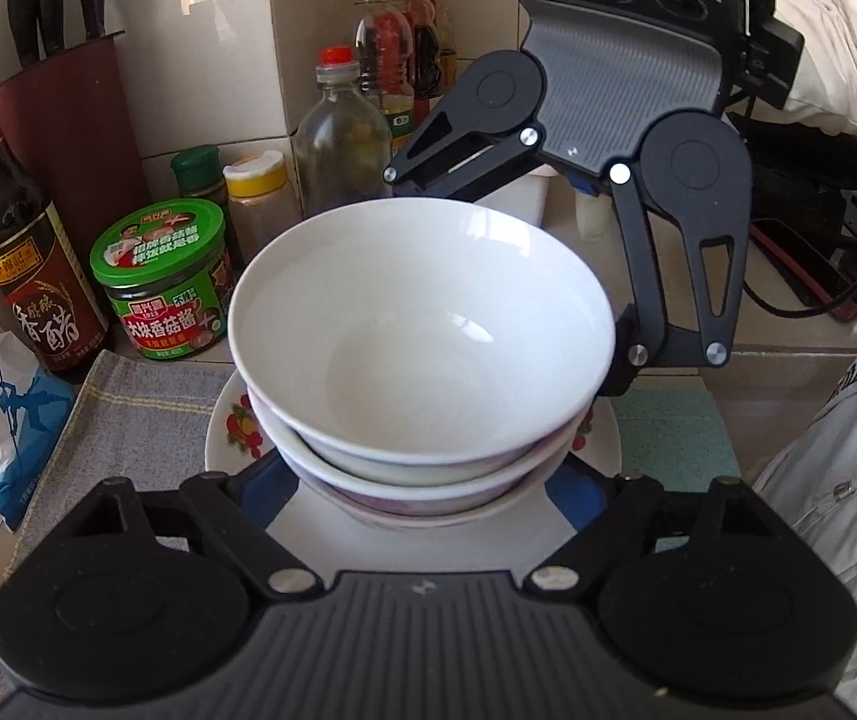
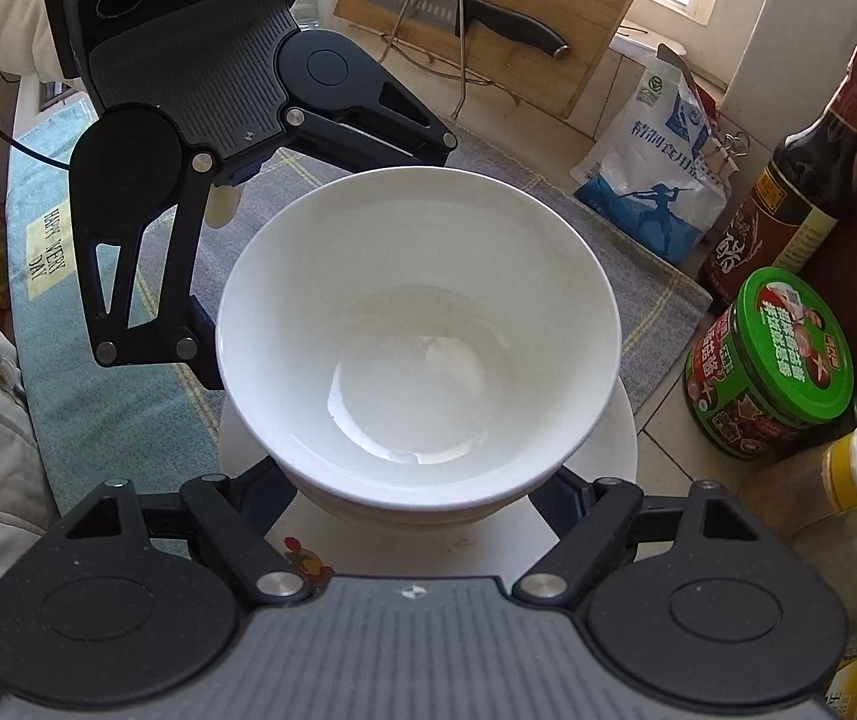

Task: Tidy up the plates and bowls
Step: 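Lift and carry the bowl stack with both grippers over the white plate stack, then lower the bowl stack onto the plates and open both grippers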

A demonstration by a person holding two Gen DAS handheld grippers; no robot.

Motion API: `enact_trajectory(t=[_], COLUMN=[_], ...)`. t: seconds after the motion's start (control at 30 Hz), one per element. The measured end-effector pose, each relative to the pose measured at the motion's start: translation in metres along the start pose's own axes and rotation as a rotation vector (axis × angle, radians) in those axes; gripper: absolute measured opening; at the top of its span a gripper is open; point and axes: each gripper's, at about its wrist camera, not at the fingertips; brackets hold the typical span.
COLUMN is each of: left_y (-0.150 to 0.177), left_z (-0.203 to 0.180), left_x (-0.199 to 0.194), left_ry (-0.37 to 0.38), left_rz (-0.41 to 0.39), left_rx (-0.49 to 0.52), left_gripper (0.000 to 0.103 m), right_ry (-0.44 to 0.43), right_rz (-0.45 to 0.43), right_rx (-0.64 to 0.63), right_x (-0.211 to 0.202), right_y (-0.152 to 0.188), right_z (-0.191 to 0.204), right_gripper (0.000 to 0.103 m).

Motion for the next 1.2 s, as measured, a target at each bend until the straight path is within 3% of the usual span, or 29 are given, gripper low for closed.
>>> enact_trajectory(t=[0.6, 0.73, 0.8, 0.93, 1.1, 1.2], left_y=[0.004, 0.004, 0.004, 0.008, 0.010, 0.006], left_z=[0.006, 0.002, 0.000, -0.006, -0.022, -0.038], left_x=[0.009, 0.004, -0.001, -0.011, -0.044, -0.077], left_ry=[-0.014, -0.040, -0.071, -0.098, -0.178, -0.267], left_rz=[0.018, -0.010, -0.020, -0.030, -0.136, -0.283], left_rx=[-0.013, -0.001, 0.010, 0.014, 0.015, 0.017], left_gripper=[0.088, 0.096, 0.101, 0.102, 0.102, 0.102], right_ry=[0.002, 0.014, 0.009, 0.067, 0.133, 0.229], right_rz=[0.012, -0.015, -0.025, -0.003, -0.001, -0.002], right_rx=[-0.017, -0.007, 0.008, 0.005, 0.038, 0.060], right_x=[0.006, 0.001, -0.002, -0.002, -0.011, -0.021], right_y=[0.002, -0.001, -0.003, -0.002, -0.006, -0.014], right_z=[-0.005, -0.004, -0.005, 0.002, 0.020, 0.038], right_gripper=[0.087, 0.103, 0.103, 0.103, 0.103, 0.103])
Point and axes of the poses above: each gripper's, at about its wrist camera, not at the fingertips, and x roughly the way its jaws point, z to its left, y to its underside, and after that the axes turned 9 degrees about -z, right-handed
